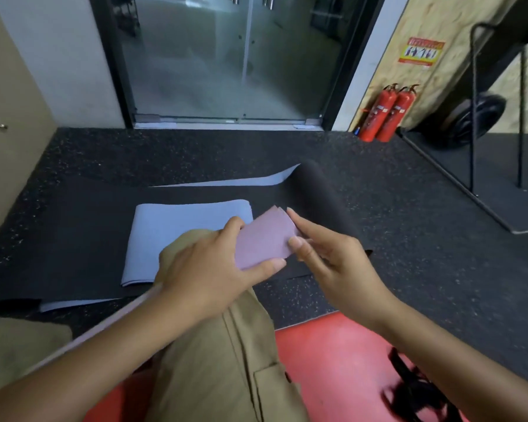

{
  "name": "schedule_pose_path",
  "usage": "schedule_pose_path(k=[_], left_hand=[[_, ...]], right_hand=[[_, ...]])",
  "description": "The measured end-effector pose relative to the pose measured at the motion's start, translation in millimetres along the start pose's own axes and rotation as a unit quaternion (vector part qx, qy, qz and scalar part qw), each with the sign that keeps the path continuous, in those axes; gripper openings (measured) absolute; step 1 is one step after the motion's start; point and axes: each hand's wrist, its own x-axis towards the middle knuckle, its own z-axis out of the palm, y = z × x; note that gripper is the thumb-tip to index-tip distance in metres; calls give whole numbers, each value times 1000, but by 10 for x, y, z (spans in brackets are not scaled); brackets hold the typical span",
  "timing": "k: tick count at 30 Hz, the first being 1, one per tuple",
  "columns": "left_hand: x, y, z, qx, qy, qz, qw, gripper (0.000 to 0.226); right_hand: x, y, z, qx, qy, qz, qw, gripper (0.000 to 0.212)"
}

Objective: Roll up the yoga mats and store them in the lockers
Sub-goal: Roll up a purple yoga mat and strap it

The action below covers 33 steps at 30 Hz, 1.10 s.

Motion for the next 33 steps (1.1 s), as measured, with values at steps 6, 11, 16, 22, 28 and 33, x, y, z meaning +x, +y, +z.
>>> schedule_pose_path(k=[6,11,16,22,28,33], left_hand=[[85,230,148,113,-132,66,983,67],[191,337,296,176,-160,135,962,67],[306,531,377,181,-211,168,946,68],[417,610,443,171,-245,189,935,67],[480,596,467,152,-249,195,936,68],[507,588,428,148,-256,186,937,68]], right_hand=[[-378,278,-201,-4,-32,83,996,40],[-514,367,-513,-79,-59,148,984,31],[-711,725,-879,-170,-84,235,953,25],[-1041,1218,-1167,-273,-227,349,867,29],[-1323,1403,-1094,-327,-323,379,803,45],[-1355,1575,-1068,-368,-365,345,783,44]])
